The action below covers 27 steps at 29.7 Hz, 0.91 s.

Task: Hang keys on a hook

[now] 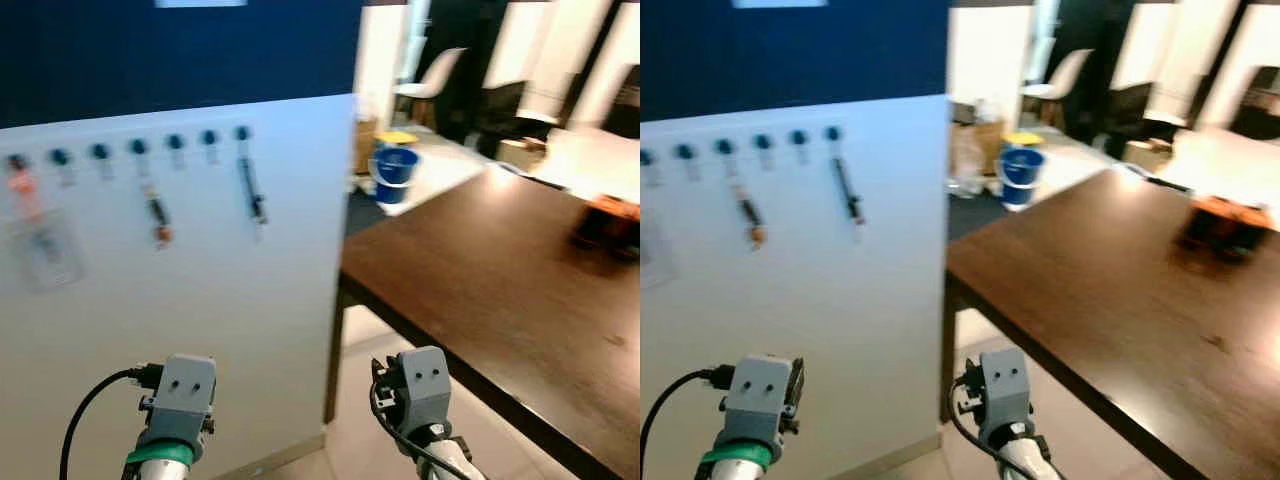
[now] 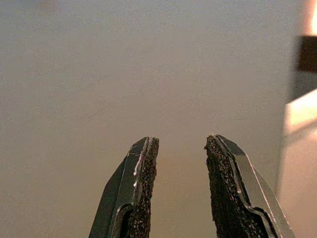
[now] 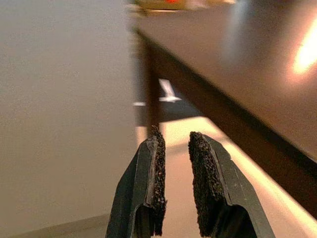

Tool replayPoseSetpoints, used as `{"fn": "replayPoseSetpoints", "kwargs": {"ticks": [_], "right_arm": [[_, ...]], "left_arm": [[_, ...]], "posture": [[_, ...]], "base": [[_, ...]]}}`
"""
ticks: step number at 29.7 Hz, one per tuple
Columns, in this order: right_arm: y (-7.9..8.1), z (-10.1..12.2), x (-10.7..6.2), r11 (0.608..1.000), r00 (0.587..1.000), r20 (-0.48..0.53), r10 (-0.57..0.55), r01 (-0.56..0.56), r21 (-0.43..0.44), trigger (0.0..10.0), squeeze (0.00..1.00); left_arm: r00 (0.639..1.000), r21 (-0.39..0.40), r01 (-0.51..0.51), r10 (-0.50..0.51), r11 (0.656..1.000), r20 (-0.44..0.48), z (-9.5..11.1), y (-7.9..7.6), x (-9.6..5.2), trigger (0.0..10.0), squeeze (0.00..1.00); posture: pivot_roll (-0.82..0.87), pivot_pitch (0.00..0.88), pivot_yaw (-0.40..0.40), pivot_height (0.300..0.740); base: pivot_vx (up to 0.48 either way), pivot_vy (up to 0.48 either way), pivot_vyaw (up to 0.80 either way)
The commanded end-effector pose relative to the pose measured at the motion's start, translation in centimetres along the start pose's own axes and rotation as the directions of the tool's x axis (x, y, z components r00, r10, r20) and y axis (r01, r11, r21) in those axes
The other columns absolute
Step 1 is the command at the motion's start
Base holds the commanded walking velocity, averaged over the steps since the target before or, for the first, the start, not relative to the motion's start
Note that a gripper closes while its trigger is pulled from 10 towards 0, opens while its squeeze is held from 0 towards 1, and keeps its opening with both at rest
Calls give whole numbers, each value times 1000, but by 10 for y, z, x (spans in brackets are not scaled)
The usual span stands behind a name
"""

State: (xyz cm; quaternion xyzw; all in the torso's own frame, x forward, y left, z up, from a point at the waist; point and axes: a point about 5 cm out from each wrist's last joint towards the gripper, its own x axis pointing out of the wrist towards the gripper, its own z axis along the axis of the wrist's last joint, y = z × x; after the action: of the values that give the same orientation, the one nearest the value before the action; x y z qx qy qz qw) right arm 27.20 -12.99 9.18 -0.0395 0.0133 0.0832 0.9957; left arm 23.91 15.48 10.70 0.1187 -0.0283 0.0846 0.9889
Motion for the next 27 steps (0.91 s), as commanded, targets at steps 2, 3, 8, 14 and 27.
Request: {"fn": "replayPoseSetpoints", "kwargs": {"ticks": [2, 3, 8, 14, 27], "right_arm": [[1, -1, -3, 1000, 1000, 3, 0, 0, -1, 10000, 0], [0, -1, -4, 1000, 1000, 4, -1, 1, -2, 10000, 0], [0, -1, -5, 1000, 1000, 6, -4, 4, -4, 10000, 0], [0, -1, -7, 1000, 1000, 8, -8, 8, -4, 10000, 0], [0, 0, -4, 1000, 1000, 6, -6, 6, -1, 10000, 0]], "left_arm": [[998, -22, -12, 13, 1000, 55, 6, 1, -4, 10000, 0], [998, -35, -14, 16, 999, 62, 7, 1, -5, 10000, 0], [998, -49, -22, 24, 999, 50, 4, 1, -6, 10000, 0], [999, -62, -33, 35, 998, 35, 2, 3, -7, 10000, 0], [999, -83, -7, 10, 997, 40, 3, 1, -5, 10000, 0]], "posture": [[-178, 10, 110, 740], [-176, 10, 110, 740], [-175, 10, 110, 740], [-176, 8, 114, 740], [-165, 26, 107, 740]], "base": [[0, 0, -800], [0, 0, -800], [0, 0, -800], [0, 0, -800], [0, 0, -800]]}}
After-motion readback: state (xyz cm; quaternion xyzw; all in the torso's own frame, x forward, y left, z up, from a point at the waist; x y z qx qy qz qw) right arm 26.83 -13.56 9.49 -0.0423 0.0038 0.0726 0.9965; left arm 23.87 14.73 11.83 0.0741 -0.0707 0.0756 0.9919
